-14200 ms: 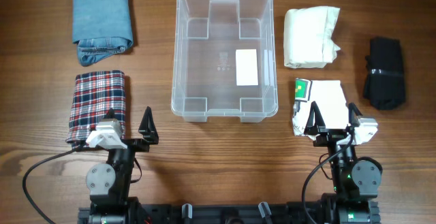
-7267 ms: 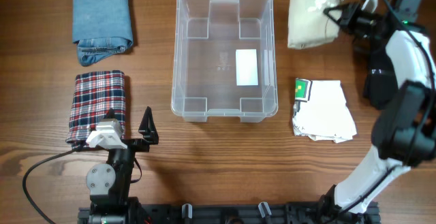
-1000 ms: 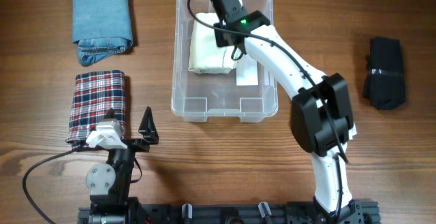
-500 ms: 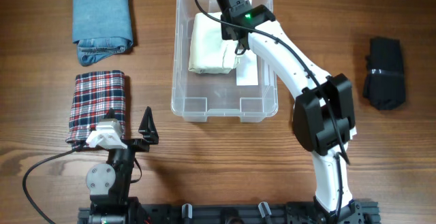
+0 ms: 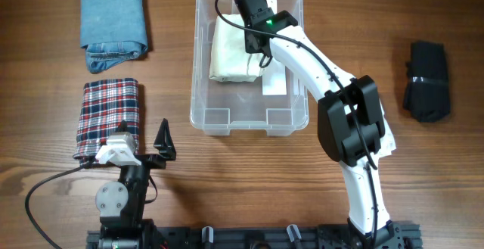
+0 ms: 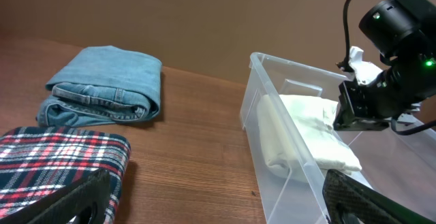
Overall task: Pack container
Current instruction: 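Lower the cream cloth into the bin's upper left and release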
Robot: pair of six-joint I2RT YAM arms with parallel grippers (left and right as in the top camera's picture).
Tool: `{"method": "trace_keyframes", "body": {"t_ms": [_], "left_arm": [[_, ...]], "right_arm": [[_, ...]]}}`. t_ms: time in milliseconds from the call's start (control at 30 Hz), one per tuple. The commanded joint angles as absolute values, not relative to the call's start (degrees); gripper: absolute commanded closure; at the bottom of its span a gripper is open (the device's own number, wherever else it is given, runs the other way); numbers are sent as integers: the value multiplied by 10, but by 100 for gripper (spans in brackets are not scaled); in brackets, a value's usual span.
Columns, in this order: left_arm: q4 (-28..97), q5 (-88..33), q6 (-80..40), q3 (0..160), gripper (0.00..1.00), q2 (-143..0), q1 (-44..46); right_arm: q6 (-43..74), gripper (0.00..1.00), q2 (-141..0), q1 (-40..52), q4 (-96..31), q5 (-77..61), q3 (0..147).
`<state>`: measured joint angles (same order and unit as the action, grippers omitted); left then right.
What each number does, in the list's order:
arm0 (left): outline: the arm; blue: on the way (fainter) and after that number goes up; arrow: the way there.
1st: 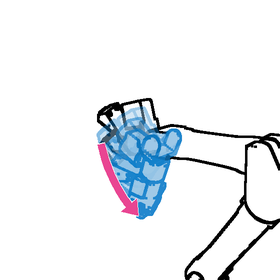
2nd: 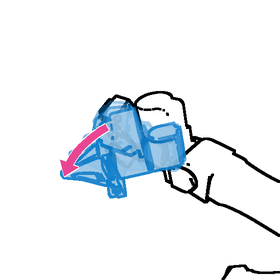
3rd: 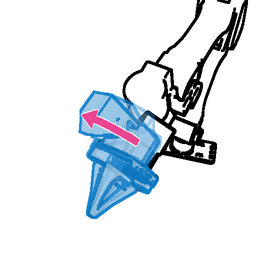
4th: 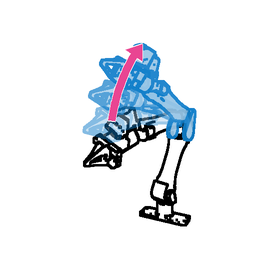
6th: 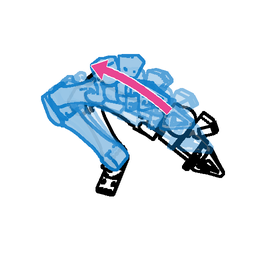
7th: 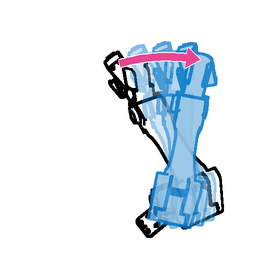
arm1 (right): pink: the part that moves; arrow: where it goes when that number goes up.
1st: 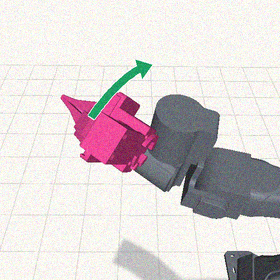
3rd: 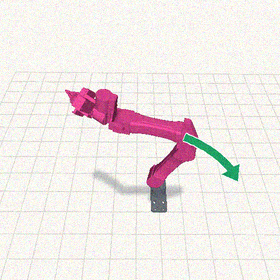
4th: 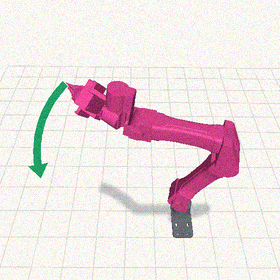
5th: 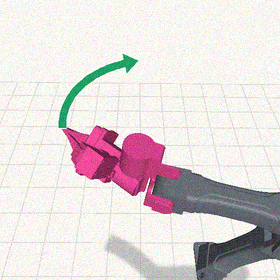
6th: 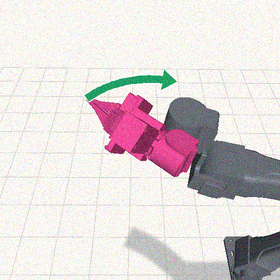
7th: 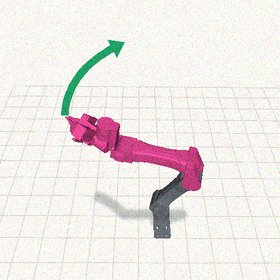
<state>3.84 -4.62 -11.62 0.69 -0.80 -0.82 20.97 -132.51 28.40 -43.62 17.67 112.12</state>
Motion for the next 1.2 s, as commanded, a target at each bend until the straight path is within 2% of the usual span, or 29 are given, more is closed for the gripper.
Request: {"method": "trace_keyframes", "body": {"t_ms": [0, 167, 600, 800, 900, 1000, 1067, 1167], "left_arm": [[39, -53, -109, 3, 0, -4, -11], [39, -53, -109, 3, 0, -4, -11], [39, -53, -109, 3, 0, -4, -11], [39, -53, -109, 3, 0, -4, -11], [39, -53, -109, 3, 0, -4, -11], [39, -53, -109, 3, 0, -4, -11], [39, -53, -109, 3, 0, -4, -11], [39, -53, -109, 3, 0, -4, -11]], "right_arm": [[214, 96, -1347, 283, -424, 113, 1124], [231, 96, -1365, 283, -432, 115, 1124], [134, 96, -1374, 284, -384, -23, 1124], [138, 96, -1374, 284, -382, -20, 1124], [155, 95, -1365, 284, -386, 25, 1126], [158, 85, -1339, 284, -391, 59, 1126], [179, 81, -1303, 284, -400, 102, 1126], [181, 65, -1258, 281, -408, 127, 1126]]}}
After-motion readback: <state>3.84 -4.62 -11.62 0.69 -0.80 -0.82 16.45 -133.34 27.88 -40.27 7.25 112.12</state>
